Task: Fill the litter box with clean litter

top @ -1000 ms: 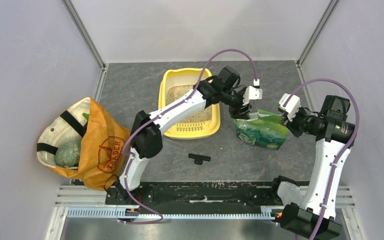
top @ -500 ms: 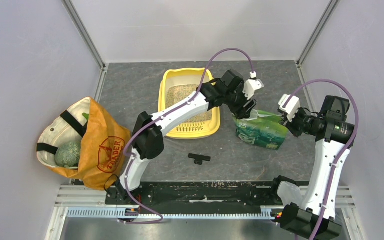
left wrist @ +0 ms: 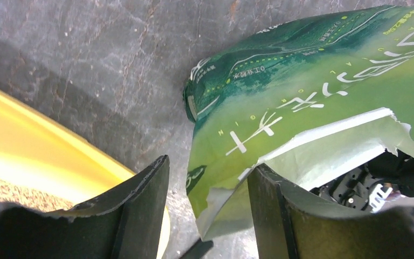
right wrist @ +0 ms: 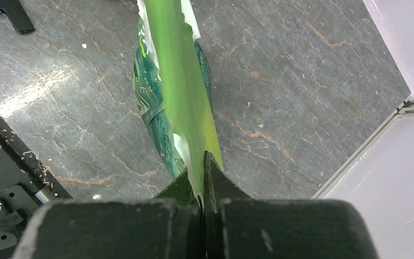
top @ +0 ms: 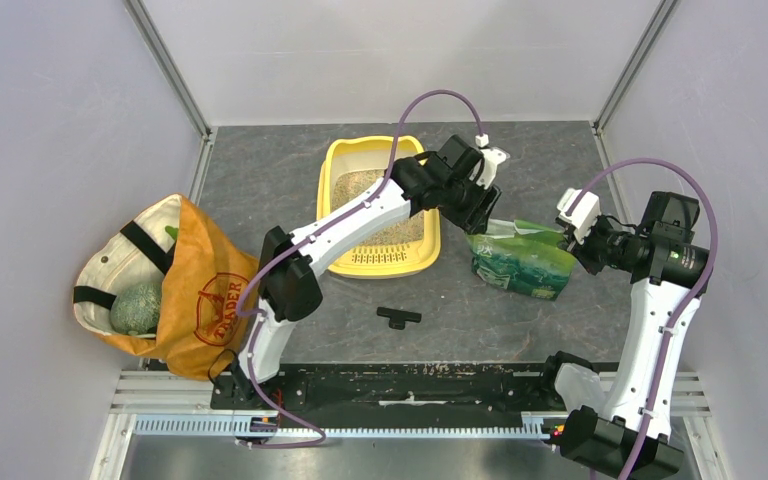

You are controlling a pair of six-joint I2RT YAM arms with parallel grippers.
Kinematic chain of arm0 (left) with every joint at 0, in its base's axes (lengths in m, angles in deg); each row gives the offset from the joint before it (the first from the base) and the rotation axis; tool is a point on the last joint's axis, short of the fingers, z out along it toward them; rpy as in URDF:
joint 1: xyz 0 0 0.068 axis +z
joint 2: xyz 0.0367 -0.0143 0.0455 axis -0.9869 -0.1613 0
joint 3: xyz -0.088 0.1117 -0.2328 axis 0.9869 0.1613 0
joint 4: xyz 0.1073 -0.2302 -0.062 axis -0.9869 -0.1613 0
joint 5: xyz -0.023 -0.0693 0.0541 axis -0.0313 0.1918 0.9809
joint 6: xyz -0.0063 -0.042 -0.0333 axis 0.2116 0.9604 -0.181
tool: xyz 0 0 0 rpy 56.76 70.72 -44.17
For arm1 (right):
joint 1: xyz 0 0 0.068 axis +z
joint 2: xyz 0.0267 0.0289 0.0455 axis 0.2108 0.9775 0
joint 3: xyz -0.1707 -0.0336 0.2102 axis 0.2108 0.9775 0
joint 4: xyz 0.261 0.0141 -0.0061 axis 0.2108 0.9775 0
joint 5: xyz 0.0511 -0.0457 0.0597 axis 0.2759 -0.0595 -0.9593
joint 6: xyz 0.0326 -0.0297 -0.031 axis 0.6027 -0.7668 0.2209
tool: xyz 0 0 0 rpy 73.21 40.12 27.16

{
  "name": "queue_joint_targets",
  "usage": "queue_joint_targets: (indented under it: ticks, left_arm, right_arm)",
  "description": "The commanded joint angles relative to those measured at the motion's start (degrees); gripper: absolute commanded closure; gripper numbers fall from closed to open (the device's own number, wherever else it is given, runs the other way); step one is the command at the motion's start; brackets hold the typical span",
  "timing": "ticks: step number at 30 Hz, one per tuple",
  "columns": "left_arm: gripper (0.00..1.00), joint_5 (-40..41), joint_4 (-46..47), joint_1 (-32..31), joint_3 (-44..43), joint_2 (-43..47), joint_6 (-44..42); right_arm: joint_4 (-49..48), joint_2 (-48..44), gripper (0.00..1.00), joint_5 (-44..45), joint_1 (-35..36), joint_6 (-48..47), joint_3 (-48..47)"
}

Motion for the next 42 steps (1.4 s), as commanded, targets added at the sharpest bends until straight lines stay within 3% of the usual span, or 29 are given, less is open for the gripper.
queue_joint_targets:
  ticks: [1, 3, 10, 15, 17, 24, 31, 38, 42]
  left_arm:
    - [0.40, -0.6, -6.4, 0.1, -2.1, 0.0, 7.2]
    - [0.47, -4.8, -4.4, 0.1, -1.0, 0.7, 8.4]
    - [0.58, -10.2, 0.4, 0.0, -0.8, -0.6, 15.4]
    - [0.94, -14.0, 4.5, 0.0, -2.2, -1.2, 16.7]
    - [0.98, -14.0, 6.1, 0.0, -3.4, -0.6, 16.2]
    - [0.98, -9.3, 12.6, 0.0, -2.9, 4.1, 8.3]
    - [0.97, -8.9, 9.1, 0.8, 2.4, 2.4, 10.7]
    - [0.58, -5.7, 3.4, 1.6, 4.1, 3.4, 12.5]
    - [0.43, -10.6, 1.4, 1.6, 3.9, 3.8, 15.3]
  right_arm:
    - [-2.1, -0.6, 1.00, -2.7, 0.1, 0.2, 0.1]
    - [-2.5, -0.6, 1.00, -2.7, 0.1, 0.4, 0.8]
    - [-2.8, -0.2, 1.00, -3.5, 0.2, 0.6, 2.3]
    - [-3.8, 1.3, 1.00, -6.6, 0.2, 2.3, 2.1]
    - [-3.6, 3.0, 1.00, -8.2, 0.2, 3.1, 0.4]
    - [9.5, 7.4, 1.00, -18.3, 0.1, -3.9, -13.1]
    - [14.1, 7.9, 1.00, -12.3, 0.2, -13.8, -8.4]
    - [17.1, 6.3, 1.00, -10.4, 0.2, -18.6, -5.8]
    - [18.1, 5.9, 1.00, -10.0, 0.2, -18.9, -6.4]
